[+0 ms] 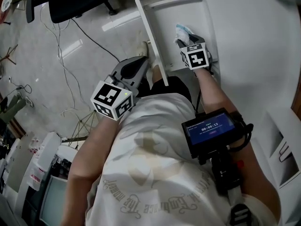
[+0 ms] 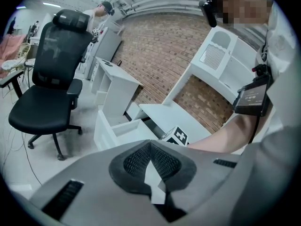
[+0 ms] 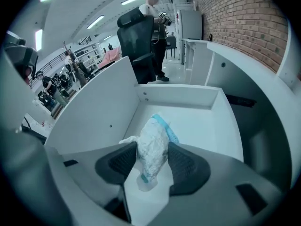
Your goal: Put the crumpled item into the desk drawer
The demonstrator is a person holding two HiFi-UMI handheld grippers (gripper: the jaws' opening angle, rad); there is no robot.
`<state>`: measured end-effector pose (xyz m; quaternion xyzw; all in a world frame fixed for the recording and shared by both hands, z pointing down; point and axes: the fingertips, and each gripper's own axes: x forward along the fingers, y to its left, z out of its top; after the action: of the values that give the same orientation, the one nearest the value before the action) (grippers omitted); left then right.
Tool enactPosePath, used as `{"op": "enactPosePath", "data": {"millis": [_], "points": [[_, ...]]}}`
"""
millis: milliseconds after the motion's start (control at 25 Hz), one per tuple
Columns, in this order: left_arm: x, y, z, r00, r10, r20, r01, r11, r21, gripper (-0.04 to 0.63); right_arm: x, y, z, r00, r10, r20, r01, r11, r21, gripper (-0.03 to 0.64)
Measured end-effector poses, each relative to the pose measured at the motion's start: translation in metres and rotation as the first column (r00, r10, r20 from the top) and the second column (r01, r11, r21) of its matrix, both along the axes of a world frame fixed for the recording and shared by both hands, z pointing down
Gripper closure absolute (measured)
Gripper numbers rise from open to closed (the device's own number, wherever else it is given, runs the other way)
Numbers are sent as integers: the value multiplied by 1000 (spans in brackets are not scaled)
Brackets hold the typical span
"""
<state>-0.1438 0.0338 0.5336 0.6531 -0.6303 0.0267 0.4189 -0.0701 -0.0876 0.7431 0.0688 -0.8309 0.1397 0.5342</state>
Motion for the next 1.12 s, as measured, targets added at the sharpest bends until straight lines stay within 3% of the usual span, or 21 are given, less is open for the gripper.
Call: {"op": "enactPosePath", "data": {"millis": [680, 1120], "points": [[45, 12, -9, 999, 24, -48, -26, 999, -35, 575, 11, -11, 17, 999, -16, -29, 16, 1000, 13, 388], [56, 23, -17, 999, 31, -8, -32, 997, -69, 575, 8, -15, 21, 997, -70, -31, 72, 997, 41, 388]]}}
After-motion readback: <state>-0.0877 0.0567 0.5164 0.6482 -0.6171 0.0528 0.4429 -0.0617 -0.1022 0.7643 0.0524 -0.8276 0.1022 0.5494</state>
